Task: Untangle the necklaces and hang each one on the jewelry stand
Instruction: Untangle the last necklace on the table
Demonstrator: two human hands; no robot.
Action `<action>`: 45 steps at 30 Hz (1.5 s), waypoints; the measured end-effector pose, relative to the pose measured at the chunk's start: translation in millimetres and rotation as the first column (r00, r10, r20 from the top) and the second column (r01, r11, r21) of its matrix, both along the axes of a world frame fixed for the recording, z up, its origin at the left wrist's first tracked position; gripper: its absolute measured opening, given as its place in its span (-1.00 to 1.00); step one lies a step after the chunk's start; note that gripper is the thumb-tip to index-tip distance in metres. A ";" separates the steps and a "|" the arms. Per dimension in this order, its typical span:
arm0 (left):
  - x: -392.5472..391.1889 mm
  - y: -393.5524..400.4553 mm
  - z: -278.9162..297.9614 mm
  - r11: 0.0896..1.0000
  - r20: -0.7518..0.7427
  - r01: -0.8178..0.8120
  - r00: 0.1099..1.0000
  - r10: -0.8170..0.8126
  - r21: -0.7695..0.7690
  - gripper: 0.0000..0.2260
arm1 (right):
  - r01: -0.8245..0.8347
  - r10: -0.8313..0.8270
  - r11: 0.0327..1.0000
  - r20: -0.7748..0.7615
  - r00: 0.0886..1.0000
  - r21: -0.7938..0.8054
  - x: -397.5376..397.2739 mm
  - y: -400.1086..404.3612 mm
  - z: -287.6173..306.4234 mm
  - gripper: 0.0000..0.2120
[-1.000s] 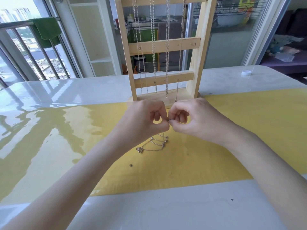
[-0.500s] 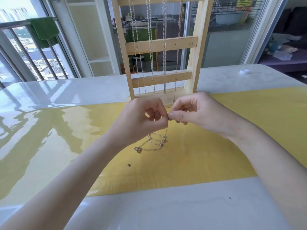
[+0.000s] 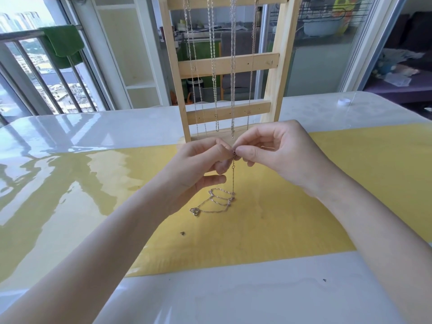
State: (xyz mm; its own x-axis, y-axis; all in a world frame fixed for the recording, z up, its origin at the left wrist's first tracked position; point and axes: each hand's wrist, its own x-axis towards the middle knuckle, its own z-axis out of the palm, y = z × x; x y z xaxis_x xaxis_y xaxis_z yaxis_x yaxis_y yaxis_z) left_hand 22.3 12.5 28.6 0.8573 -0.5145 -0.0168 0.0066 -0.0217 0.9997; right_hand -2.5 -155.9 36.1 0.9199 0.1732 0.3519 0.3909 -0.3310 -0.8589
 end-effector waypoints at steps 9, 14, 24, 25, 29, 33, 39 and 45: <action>1.3 0.0 0.0 1.000 -0.041 0.006 0.999 -0.007 -0.021 -0.85 | -0.025 0.025 1.000 0.029 0.999 0.018 0.1 1.4 -1.5 -0.91; 1.2 -1.4 -1.5 1.000 -0.079 0.009 0.997 -0.011 -0.027 -0.82 | 0.034 -0.033 0.999 0.048 0.998 -0.020 0.5 1.0 -1.5 -0.91; 2.0 -3.8 -4.1 1.000 -0.135 -0.009 0.991 0.010 0.004 -0.86 | 0.144 -0.100 0.971 0.222 0.970 -0.189 -3.1 8.7 -0.6 -0.80; 1.7 -3.9 -4.3 1.000 -0.129 -0.010 0.992 0.013 0.018 -0.86 | 0.139 -0.089 0.968 0.232 0.969 -0.210 -3.9 9.6 -0.5 -0.80; 0.8 -4.2 -6.3 0.995 -0.040 -0.039 0.998 0.043 0.088 -0.85 | 0.132 -0.071 0.950 0.216 0.974 -0.283 -4.4 12.3 -3.1 -0.78; -1.8 -3.8 -3.4 0.945 0.388 -0.175 0.920 0.058 0.275 -0.89 | 0.069 -0.073 0.989 -0.020 0.997 -0.131 -2.8 11.1 -4.9 -0.71; -3.6 -3.5 3.0 0.995 0.106 -0.095 0.990 0.091 0.035 -0.90 | 0.010 0.001 0.990 -0.074 0.997 0.143 -3.6 9.7 -1.4 -0.68; -1.8 0.2 3.1 0.999 -0.029 -0.043 0.999 0.044 0.029 -0.92 | 0.018 -0.008 0.992 -0.073 0.997 0.128 -2.7 9.5 -4.8 -0.66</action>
State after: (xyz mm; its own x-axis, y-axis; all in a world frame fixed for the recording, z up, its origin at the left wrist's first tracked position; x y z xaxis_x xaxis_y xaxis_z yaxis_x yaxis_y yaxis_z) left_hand 20.5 12.8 31.7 0.8776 -0.4760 -0.0571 0.0381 -0.0494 0.9981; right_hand -5.2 -146.4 31.4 0.9455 0.1185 0.3034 0.3229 -0.2204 -0.9204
